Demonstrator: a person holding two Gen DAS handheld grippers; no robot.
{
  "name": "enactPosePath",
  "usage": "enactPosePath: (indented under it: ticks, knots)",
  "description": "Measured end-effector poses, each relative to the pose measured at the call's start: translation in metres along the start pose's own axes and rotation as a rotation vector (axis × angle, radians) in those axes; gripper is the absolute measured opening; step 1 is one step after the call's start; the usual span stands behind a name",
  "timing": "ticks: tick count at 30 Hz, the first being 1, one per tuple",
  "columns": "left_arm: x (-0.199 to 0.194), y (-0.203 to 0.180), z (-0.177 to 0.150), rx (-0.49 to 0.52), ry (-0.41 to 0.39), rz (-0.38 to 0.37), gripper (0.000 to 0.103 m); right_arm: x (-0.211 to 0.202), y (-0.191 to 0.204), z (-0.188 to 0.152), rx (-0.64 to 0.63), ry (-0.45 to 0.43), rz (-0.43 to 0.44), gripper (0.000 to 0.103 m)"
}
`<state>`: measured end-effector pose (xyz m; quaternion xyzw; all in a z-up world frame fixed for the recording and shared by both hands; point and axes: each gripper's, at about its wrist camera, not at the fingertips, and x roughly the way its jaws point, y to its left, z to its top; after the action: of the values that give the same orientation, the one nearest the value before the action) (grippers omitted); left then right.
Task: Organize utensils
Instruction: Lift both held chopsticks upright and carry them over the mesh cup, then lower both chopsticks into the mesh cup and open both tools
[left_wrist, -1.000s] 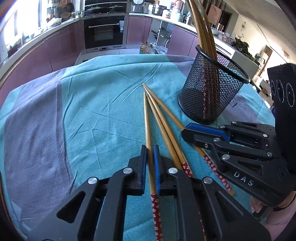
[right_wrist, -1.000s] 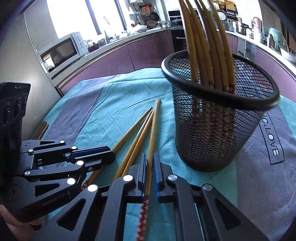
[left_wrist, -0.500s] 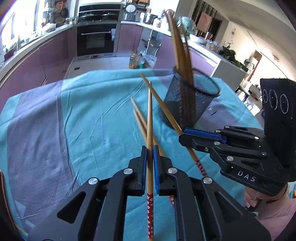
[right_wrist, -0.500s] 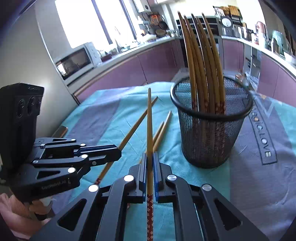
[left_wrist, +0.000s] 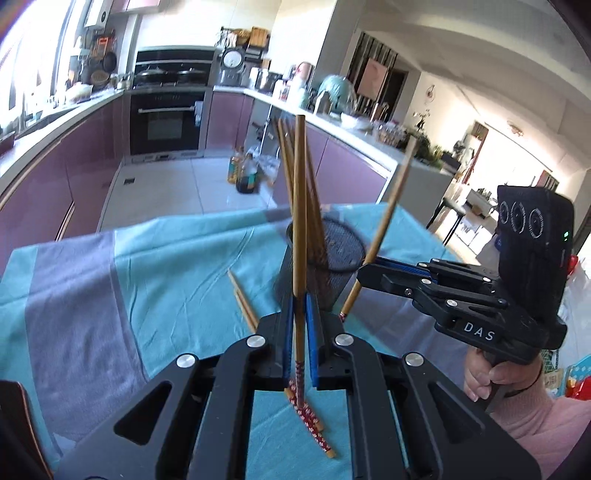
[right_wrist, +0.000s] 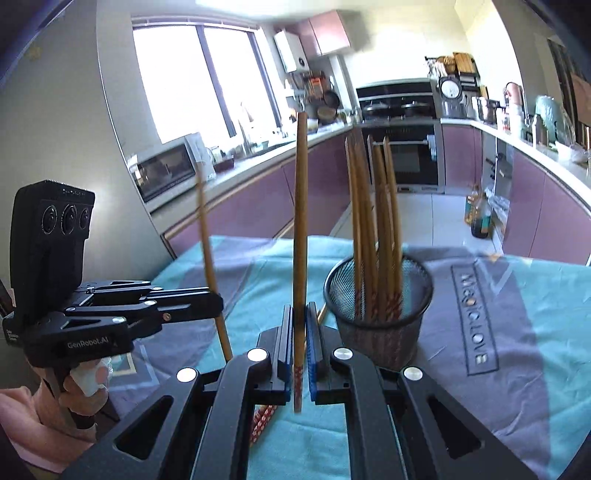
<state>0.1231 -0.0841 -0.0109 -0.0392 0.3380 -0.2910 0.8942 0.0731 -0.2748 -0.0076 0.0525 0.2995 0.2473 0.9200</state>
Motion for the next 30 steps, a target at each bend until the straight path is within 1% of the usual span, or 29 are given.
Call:
enactPosePath:
  ticks: [7,16,20,22,25,30]
  knots:
    - [-0.013,-0.011,0.034,0.006,-0.087,-0.018,0.007,-0.017,-0.008,0.025,-0.010,-0.070,-0.011,0.006]
    - [-0.023,-0.031,0.076,0.028,-0.173,-0.056,0.007,-0.036,-0.017,0.057,-0.037,-0.151,-0.041,0.006]
    - [-0.025,-0.041,0.092,0.042,-0.205,-0.055,0.007,-0.039,-0.022,0.069,-0.041,-0.181,-0.061,0.006]
    - [-0.022,-0.045,0.098,0.054,-0.206,-0.048,0.007,-0.037,-0.025,0.073,-0.047,-0.184,-0.074,0.006]
    - [-0.010,-0.048,0.103,0.070,-0.182,-0.039,0.007,-0.027,-0.030,0.075,-0.052,-0.162,-0.089,0.006]
    - [0.021,-0.049,0.095,0.088,-0.085,-0.023,0.007,-0.008,-0.035,0.071,-0.066,-0.094,-0.116,0.006]
